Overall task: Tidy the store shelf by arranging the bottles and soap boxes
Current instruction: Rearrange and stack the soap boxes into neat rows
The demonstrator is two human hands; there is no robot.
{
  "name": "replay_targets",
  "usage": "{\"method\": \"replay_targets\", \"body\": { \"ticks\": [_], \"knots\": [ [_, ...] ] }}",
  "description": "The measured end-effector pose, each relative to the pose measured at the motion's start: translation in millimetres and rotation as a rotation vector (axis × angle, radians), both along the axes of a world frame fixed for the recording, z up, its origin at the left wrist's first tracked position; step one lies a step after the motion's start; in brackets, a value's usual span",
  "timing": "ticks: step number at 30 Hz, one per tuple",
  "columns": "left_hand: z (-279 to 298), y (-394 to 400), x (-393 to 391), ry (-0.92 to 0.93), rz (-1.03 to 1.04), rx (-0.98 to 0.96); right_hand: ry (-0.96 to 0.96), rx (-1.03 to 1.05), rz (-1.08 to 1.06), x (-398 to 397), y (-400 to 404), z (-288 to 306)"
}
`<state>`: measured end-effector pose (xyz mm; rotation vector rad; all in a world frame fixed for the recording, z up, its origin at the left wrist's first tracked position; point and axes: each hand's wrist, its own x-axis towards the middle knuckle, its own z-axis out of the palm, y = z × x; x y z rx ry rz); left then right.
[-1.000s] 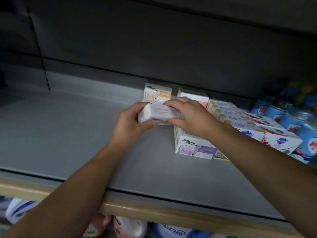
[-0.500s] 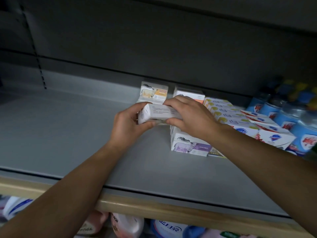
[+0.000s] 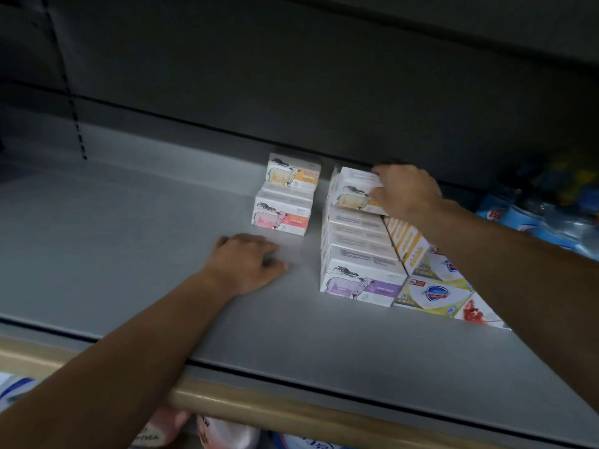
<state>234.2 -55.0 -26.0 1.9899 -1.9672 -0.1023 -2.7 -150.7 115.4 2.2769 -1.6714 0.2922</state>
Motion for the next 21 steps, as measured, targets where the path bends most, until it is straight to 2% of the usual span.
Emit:
{"method": "replay_targets", "body": {
  "ticks": [12, 15, 18, 21],
  "knots": [
    [-3, -2, 0, 0.004, 0.003, 0.008, 0.051, 0.027, -0.003, 12, -23, -5],
    [1, -1, 3, 0.101, 0.001, 0.013, -0.086, -0.077, 0.214, 39, -10, -8],
    [5, 3, 6, 0.252, 0.043, -0.023, -0.122, 0.012, 0.43, 80, 1, -23],
    [6, 4, 8, 0.328, 0.093, -0.051, -0.016, 0.164, 0.382, 109, -7, -43]
  ]
}}
